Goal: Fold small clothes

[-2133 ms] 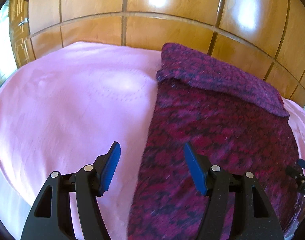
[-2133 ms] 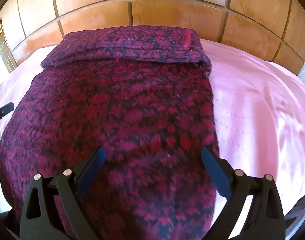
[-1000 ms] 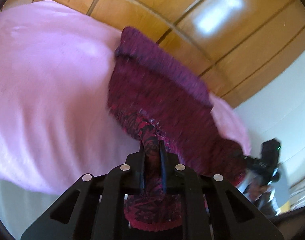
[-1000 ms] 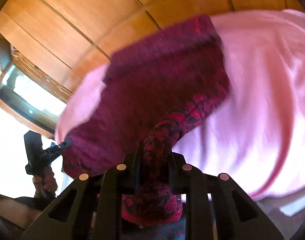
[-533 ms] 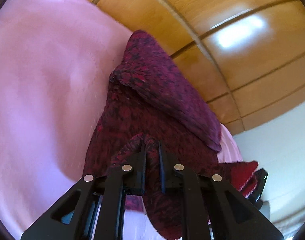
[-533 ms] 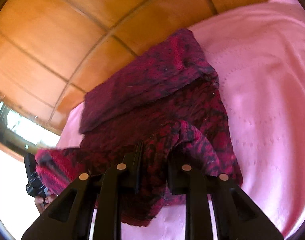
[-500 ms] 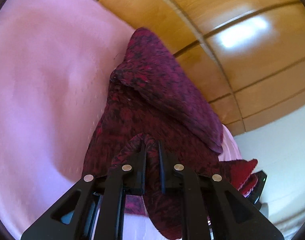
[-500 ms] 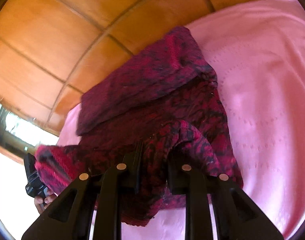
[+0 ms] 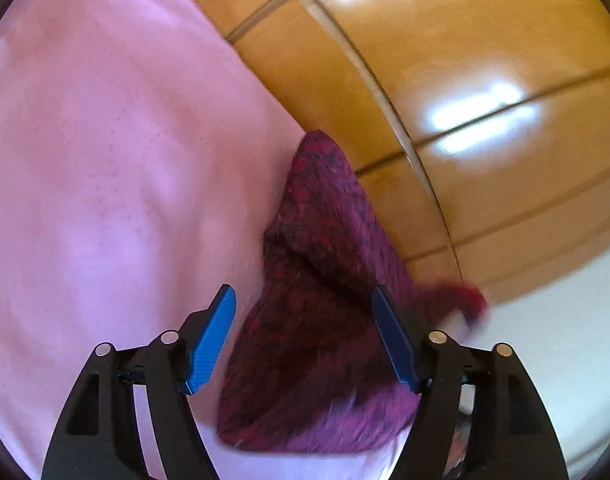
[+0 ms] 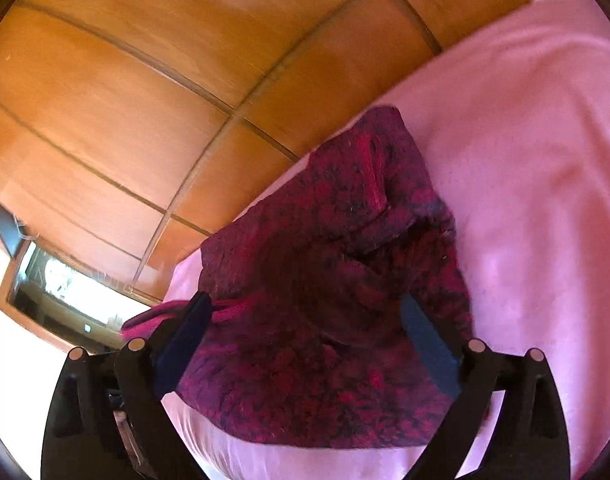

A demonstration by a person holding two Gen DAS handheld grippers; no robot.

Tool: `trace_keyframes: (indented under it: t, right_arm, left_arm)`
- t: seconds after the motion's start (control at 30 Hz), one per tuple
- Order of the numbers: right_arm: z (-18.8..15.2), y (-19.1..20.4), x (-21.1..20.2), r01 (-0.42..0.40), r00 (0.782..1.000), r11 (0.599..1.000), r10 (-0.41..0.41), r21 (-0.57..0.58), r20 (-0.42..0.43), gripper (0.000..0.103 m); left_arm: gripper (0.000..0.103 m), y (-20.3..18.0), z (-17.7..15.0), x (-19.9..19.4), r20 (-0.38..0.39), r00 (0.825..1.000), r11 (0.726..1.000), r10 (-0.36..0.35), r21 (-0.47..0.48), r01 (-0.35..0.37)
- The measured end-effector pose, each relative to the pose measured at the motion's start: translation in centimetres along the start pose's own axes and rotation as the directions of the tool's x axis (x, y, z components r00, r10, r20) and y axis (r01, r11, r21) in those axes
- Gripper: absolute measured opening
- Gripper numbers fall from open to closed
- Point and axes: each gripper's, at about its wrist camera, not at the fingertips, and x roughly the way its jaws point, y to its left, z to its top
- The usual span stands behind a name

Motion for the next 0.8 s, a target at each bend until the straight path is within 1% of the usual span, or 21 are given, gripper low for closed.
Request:
trace_keyframes:
  t: [0.03,0.07,0.1,0.13,0.17,0.2,0.23,0.27,0.3,0.33,0.37,0.4,0.43,0.47,0.5,0.57,0.63,0.73,0.8]
  right_arm:
    - [-0.4,0.0,-0.5,0.024,1.0,0.999,-0.024,-0.034,-0.002,0.095]
    - [-0.8,-0.2,-0.9,0.041,0.999,0.998,-0.041,-0.056,-0.007,0.095]
    - [-1.4,-0.4,-1.2,0.063,0.998,0.995,-0.065,-0.083,-0.021,0.095]
    - [-2.2,-0.6,-1.2,0.089,0.995,0.99,-0.094,-0.112,-0.039,0.095]
    - [-2.7,-0.7,-0.8,0.11,0.992,0.985,-0.117,-0.133,-0.053,0.092]
    - [-3.5,-1.0,-0.4,0.137,0.986,0.977,-0.151,-0.16,-0.073,0.084]
    - [-4.1,-1.3,0.1,0.157,0.98,0.971,-0.176,-0.182,-0.095,0.08]
    - [-4.5,-1.6,0.7,0.169,0.975,0.966,-0.193,-0.196,-0.11,0.07]
    - [-4.9,-1.6,1.2,0.188,0.97,0.958,-0.216,-0.215,-0.112,0.062]
    - [-5.1,-1.5,1.6,0.213,0.965,0.945,-0.244,-0.246,-0.1,0.06]
    - [-5.2,-1.5,1.8,0.232,0.96,0.936,-0.264,-0.264,-0.093,0.053]
    - [-5.3,-1.6,1.9,0.245,0.957,0.932,-0.277,-0.267,-0.091,0.043]
    - [-5.2,-1.5,1.8,0.261,0.952,0.927,-0.294,-0.27,-0.087,0.035]
    - [-5.2,-1.5,1.5,0.265,0.951,0.925,-0.298,-0.271,-0.087,0.023]
    - [-5.1,-1.3,1.2,0.262,0.952,0.926,-0.294,-0.272,-0.086,0.017]
    - [-5.5,-0.5,0.4,0.261,0.952,0.92,-0.295,-0.294,-0.078,0.014]
    - [-5.9,0.1,-0.4,0.257,0.954,0.919,-0.29,-0.299,-0.072,0.013]
    - [-6.2,0.3,-2.2,0.23,0.964,0.934,-0.257,-0.273,-0.064,0.012]
    - [-6.4,0.2,-3.1,0.212,0.97,0.944,-0.235,-0.251,-0.067,0.012]
  left_arm:
    - [0.077,0.2,-0.6,-0.5,-0.005,1.0,1.0,-0.011,0.025,0.011]
    - [0.079,0.3,-1.5,-0.9,-0.005,1.0,0.998,0.002,0.064,-0.002]
    - [0.079,0.6,-2.1,-1.4,-0.006,1.0,0.995,0.02,0.097,-0.02]
    - [0.079,0.7,-3.0,-1.5,-0.024,0.999,0.99,0.036,0.137,-0.032]
    - [0.079,0.6,-3.7,-1.3,-0.045,0.998,0.986,0.041,0.161,-0.033]
    - [0.079,0.4,-4.4,-1.0,-0.064,0.997,0.981,0.051,0.188,-0.038]
    - [0.079,0.1,-5.1,-0.7,-0.079,0.995,0.974,0.065,0.222,-0.046]
    - [0.079,-0.3,-5.8,-0.1,-0.092,0.992,0.962,0.082,0.266,-0.055]
    - [0.079,-0.7,-6.2,0.6,-0.101,0.99,0.954,0.094,0.293,-0.06]
    - [0.075,-0.8,-6.3,1.2,-0.114,0.989,0.952,0.095,0.3,-0.057]
    - [0.056,-0.7,-6.3,1.8,-0.129,0.987,0.953,0.092,0.299,-0.05]
    - [0.047,-0.7,-6.1,2.5,-0.141,0.985,0.952,0.097,0.301,-0.051]
    - [0.03,-0.7,-6.0,2.9,-0.133,0.984,0.95,0.115,0.306,-0.069]
    - [0.017,-0.8,-5.8,2.9,-0.132,0.984,0.951,0.117,0.301,-0.073]
    - [0.016,-0.7,-5.7,2.8,-0.134,0.984,0.954,0.117,0.291,-0.074]
    - [0.012,-0.7,-5.6,2.6,-0.136,0.984,0.959,0.119,0.274,-0.078]
    - [0.011,-0.5,-6.0,2.0,-0.141,0.983,0.963,0.12,0.256,-0.081]
    - [0.01,0.4,-6.8,0.5,-0.15,0.985,0.981,0.081,0.188,-0.052]
    - [0.01,0.5,-7.4,-0.1,-0.152,0.986,0.985,0.064,0.167,-0.039]
